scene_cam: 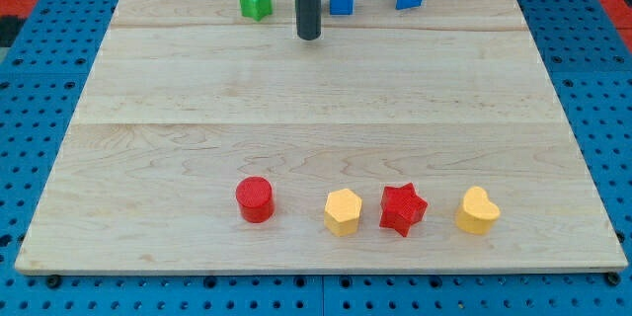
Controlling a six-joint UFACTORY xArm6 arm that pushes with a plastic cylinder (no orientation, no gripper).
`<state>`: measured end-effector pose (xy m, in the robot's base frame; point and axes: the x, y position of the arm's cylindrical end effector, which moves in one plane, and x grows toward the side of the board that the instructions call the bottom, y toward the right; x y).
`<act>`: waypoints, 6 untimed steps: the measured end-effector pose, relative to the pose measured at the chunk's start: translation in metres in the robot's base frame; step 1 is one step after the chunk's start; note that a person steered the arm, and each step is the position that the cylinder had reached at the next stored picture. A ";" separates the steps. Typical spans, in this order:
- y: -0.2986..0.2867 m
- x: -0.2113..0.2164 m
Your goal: Move the blue cube to the bottom left of the blue triangle
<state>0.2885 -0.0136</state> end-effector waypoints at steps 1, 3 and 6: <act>0.043 -0.008; 0.094 -0.075; -0.012 -0.087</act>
